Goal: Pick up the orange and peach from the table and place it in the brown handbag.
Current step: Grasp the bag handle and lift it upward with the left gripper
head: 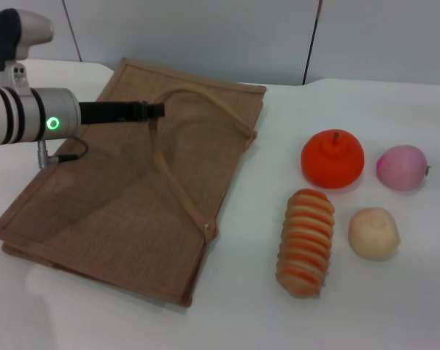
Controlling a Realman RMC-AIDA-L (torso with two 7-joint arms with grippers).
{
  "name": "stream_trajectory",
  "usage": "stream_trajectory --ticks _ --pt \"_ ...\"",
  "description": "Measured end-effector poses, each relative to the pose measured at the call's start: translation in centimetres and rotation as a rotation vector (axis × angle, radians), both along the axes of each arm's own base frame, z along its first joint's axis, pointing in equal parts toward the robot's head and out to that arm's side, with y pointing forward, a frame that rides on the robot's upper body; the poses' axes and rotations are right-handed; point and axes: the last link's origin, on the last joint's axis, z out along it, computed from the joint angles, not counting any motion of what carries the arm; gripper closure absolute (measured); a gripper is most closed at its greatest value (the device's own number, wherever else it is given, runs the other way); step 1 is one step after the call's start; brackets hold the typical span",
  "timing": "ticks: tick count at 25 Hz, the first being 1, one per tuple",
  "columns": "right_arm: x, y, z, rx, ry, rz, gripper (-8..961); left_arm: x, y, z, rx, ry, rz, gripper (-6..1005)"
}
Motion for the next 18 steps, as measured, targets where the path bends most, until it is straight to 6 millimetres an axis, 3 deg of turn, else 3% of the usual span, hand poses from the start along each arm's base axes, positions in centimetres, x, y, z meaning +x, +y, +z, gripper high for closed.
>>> stream_trajectory --ticks 18 --pt "-0.8 1.4 -1.7 -0.146 -0.034 0.004 101 1.7 -2.6 1.3 0.154 -0.243 -0.300 872"
